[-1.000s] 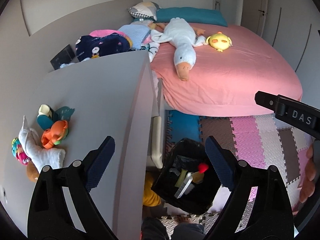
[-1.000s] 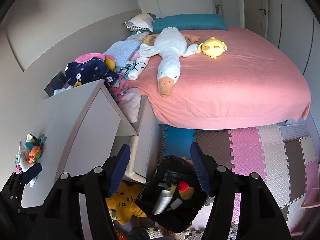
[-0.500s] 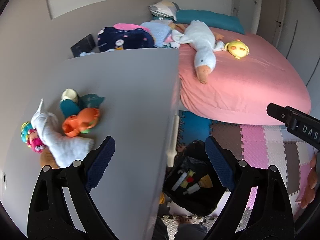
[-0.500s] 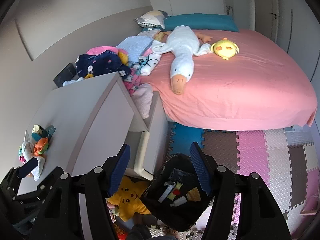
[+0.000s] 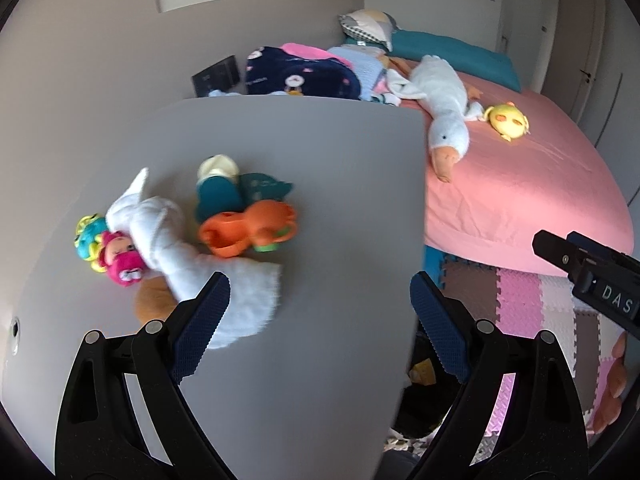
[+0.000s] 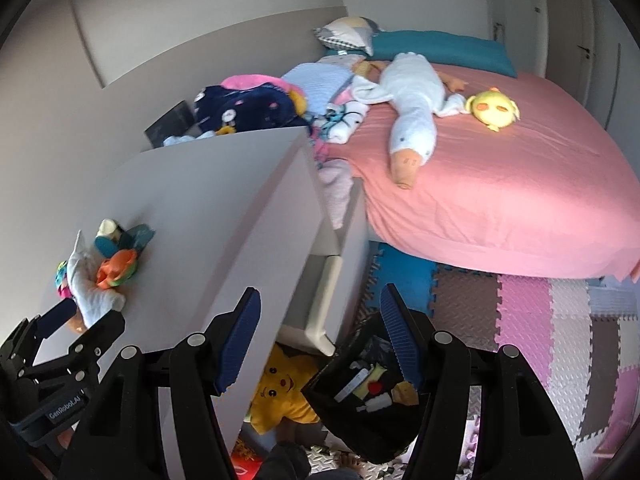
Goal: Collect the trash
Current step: 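Bring both tools back over the table toward the remaining toys, then grasp the pink doll with the left gripper while the right gripper grasps the orange toy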
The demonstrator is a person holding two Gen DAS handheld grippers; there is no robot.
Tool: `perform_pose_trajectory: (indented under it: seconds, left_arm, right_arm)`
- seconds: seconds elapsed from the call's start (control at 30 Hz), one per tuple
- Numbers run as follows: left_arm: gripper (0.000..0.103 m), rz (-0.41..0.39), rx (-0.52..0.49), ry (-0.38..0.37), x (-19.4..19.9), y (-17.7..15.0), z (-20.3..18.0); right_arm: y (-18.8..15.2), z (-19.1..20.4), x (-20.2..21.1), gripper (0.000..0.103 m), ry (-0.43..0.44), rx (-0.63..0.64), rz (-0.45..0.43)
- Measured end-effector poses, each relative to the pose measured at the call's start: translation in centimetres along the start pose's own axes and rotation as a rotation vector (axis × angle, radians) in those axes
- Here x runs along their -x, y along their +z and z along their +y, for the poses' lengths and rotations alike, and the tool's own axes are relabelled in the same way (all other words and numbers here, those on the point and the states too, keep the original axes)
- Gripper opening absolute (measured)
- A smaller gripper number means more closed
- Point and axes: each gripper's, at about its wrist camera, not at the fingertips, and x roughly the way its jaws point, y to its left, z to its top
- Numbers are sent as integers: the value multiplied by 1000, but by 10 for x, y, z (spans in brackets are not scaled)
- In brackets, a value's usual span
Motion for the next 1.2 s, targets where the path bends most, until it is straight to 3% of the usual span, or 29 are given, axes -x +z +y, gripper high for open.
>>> perform_pose_trajectory:
  seconds: [0.87,1.0,1.2]
  left_arm:
    - [89,-23,229,105,6,-17,128]
    - [82,-10,286,115,-1,-19,149]
    - [81,5,330,122,-10,-21,170]
  right_arm:
    - [-5,115,-36,63,167,153,46]
    - [-6,131,-41,63,189,179,51]
    - [-5,149,-50,63,229,189,49]
